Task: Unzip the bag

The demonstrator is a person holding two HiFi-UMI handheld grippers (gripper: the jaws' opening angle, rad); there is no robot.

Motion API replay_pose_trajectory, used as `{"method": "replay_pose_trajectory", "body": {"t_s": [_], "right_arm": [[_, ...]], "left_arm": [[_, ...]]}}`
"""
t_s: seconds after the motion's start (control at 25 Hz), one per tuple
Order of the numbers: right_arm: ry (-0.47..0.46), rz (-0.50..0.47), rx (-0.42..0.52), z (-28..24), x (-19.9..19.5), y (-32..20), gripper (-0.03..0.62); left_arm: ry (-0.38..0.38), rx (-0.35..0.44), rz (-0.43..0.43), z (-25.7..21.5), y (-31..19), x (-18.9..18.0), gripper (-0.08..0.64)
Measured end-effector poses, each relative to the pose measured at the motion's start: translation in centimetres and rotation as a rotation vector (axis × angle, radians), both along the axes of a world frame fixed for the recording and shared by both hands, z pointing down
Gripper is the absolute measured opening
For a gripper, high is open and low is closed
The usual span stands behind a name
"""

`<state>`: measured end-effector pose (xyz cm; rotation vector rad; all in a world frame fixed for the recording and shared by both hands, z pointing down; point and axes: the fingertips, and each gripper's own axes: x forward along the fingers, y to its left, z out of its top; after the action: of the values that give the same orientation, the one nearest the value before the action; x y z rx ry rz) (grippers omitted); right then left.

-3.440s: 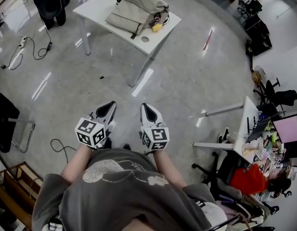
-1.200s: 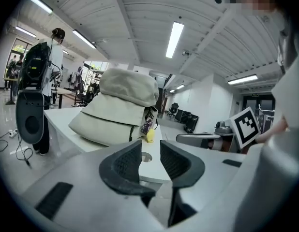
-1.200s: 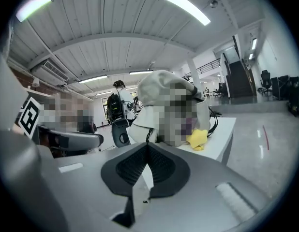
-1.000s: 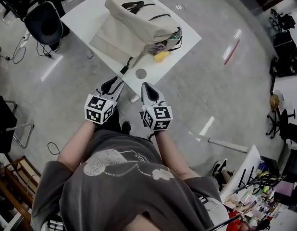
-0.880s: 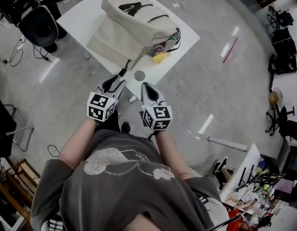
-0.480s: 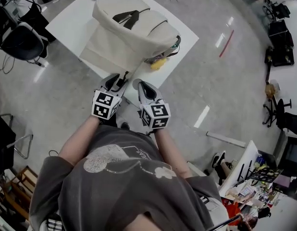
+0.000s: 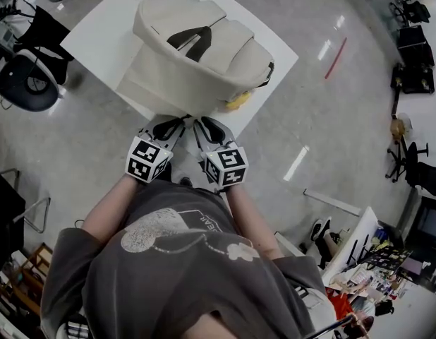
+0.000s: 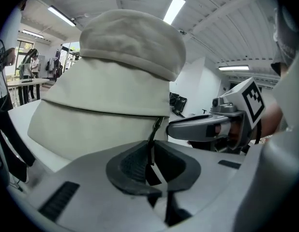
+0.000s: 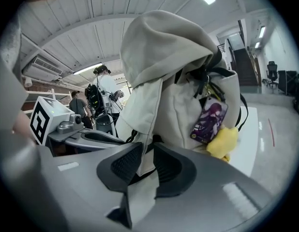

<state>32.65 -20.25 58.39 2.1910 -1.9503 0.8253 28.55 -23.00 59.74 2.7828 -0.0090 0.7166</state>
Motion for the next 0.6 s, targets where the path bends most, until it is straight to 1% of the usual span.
{"method": "replay_pose_trajectory", "body": {"t_s": [0.08,0.16,0.2,0.28,0.36,0.4,0.48,0.52,0.6], "right_arm": [[-0.015,-0.011,0.006,0.0,-0.3,-0.2,0.077],[-0.049,-0.023,0.020,-0.1,-0.7,-0.3,0.084],[-0.069,-0.032,0.026,-0.2,-1.0,-0.3,0.097],[-0.100,-0.052,0.033,-0.3,-1.6,-0.4,0.153],[-0.083,-0.055,0.029,-0.3,-2.0,-0.5,0.155],[-0.060,-0.048,0.027,-0.3,-1.9,-0.5,0.135],[-0.020,-0.031,0.030,-0.3,-1.6,-0.7,0.063],[-0.009,-0.030,0.036,-0.5,-1.6,-0.8,0.038],[0.000,-0.049,0.053,-1.0,-2.0,-0.7,0.025]], "left_arm": [[0.001,0.001,-0.002,-0.2,-0.3,-0.4,0.046],[0.002,0.002,-0.007,-0.4,-0.5,-0.7,0.044],[0.003,0.003,-0.007,-0.5,-0.5,-0.8,0.044],[0.004,0.004,-0.006,-0.6,-0.5,-1.0,0.044],[0.006,0.001,-0.008,-0.8,-0.4,-1.2,0.043],[0.009,-0.002,-0.009,-1.0,-0.3,-1.3,0.043],[0.022,-0.005,-0.019,-1.4,-0.2,-1.6,0.043],[0.032,-0.003,-0.027,-1.7,-0.3,-1.8,0.043],[0.051,0.008,-0.045,-2.1,-0.7,-2.2,0.043]]}}
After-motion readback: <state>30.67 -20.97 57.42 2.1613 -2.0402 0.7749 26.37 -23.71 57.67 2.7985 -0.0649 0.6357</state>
